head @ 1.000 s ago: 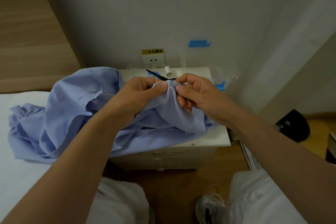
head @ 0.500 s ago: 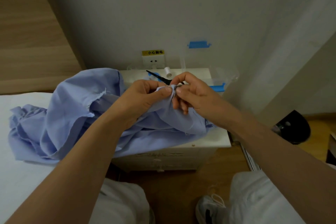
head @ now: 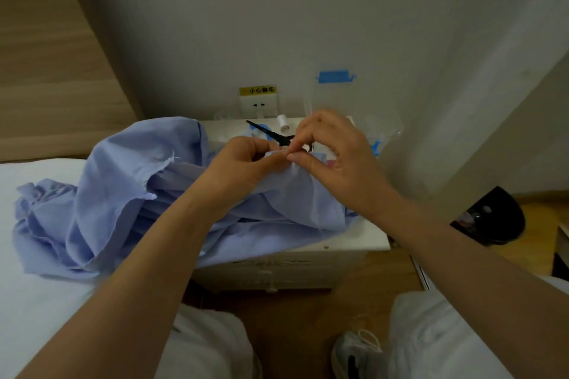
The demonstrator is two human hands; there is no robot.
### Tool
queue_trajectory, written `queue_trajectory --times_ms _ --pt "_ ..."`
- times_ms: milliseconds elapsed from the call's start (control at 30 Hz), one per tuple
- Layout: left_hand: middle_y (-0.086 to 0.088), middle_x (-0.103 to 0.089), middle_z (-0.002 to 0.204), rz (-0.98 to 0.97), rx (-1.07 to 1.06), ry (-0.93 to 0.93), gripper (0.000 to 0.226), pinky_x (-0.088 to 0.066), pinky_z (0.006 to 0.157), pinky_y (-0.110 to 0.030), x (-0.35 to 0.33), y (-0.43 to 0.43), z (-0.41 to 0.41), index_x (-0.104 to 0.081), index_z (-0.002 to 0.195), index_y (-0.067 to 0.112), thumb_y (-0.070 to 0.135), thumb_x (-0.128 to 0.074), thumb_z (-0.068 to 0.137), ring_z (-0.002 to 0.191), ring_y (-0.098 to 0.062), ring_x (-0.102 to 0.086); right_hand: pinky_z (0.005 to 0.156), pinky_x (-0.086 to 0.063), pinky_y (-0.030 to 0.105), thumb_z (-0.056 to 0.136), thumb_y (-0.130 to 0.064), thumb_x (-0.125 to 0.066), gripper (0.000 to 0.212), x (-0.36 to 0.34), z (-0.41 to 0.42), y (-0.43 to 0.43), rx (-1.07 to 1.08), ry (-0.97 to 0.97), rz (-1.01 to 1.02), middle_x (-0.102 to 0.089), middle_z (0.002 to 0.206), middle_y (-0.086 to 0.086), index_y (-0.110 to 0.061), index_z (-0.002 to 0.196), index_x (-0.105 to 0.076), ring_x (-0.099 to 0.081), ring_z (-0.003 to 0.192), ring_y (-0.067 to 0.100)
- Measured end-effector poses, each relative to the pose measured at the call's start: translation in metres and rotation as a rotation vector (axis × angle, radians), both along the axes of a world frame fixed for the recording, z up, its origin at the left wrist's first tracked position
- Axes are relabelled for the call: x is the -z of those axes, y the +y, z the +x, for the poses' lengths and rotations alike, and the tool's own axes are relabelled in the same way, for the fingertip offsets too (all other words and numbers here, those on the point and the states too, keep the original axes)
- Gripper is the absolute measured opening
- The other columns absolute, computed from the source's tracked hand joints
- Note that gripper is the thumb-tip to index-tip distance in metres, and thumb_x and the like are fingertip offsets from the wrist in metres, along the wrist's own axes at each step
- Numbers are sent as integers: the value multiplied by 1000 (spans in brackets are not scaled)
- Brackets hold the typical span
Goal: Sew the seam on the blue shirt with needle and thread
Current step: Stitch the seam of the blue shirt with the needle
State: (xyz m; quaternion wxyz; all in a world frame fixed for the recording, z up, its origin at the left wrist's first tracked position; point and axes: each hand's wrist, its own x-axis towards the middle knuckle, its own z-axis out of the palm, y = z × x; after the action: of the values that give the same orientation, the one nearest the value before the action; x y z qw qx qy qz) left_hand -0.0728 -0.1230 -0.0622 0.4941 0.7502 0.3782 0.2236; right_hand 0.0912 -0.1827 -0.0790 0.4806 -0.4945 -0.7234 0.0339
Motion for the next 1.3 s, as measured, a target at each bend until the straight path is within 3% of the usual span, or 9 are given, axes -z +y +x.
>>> queue_trajectory --times_ms 133,233,367,467,667,767,967,1133,1300 --pt "-29 -62 73 103 -43 49 28 -40 59 -25 2 4 1 -69 80 1 16 -53 97 64 -20 -53 86 -46 31 91 -13 -63 6 -5 -16 -8 -174 68 -40 -66 87 2 -8 89 -65 -60 87 14" --pt "-24 -56 65 64 -146 -3 36 -40 57 -21 4 7 1 -62 78 -10 19 -53 97 59 -13 -48 87 -53 29 96 -8 -55 7 -12 -16 -16 -552 331 -629 -70 84 1 -14 94 -58 -69 86 16" --pt "-19 -59 73 31 -246 -47 35 -40 57 -16 6 10 0 -66 88 -8 23 -54 96 63 -11 -47 83 -51 34 97 -1 -47 20 -8 -11 -21 -1184 26 -1430 -68 83 -1 -18 96 -57 -66 79 19" --pt "-16 -57 80 12 -258 -58 38 -42 69 -29 7 12 -1 -63 94 -11 26 -54 96 75 -16 -48 78 -52 34 96 2 -40 20 -8 -13 -24 -1382 52 -1651 -69 79 -2 -13 98 -53 -65 72 14" --pt "0 -57 61 6 -225 -51 29 -38 51 -13 4 7 0 -67 80 6 24 -52 98 53 -4 -47 52 -42 17 101 -17 -47 12 -17 -5 -16 -455 317 -967 -49 55 -11 -19 97 -58 -42 49 4" --pt "-6 -66 74 10 -214 -47 26 -45 62 -20 2 7 1 -69 86 10 23 -51 98 70 -11 -57 48 -34 10 93 -18 -62 8 -9 -8 -7 -86 407 -574 -40 46 -9 -10 91 -60 -36 42 4" --pt "-12 -71 85 1 -154 -41 28 -52 80 -35 1 4 4 -72 88 9 27 -53 97 88 -24 -66 48 -30 21 81 -28 -76 18 -3 -10 -7 135 261 -328 -35 42 -9 -26 76 -59 -35 42 8" --pt "-8 -71 78 -60 -145 -93 25 -52 67 -16 3 2 7 -73 83 11 24 -56 95 77 -13 -65 54 -25 12 82 -32 -76 18 -1 -12 -5 254 134 -329 -48 55 -40 -26 76 -60 -49 57 -10" --pt "-11 -71 74 -101 -130 -115 27 -52 64 -22 0 1 4 -74 85 8 25 -55 95 70 -15 -66 58 -32 17 85 -22 -72 17 6 -9 -2 227 151 -301 -49 49 -28 -25 74 -60 -49 52 -2"
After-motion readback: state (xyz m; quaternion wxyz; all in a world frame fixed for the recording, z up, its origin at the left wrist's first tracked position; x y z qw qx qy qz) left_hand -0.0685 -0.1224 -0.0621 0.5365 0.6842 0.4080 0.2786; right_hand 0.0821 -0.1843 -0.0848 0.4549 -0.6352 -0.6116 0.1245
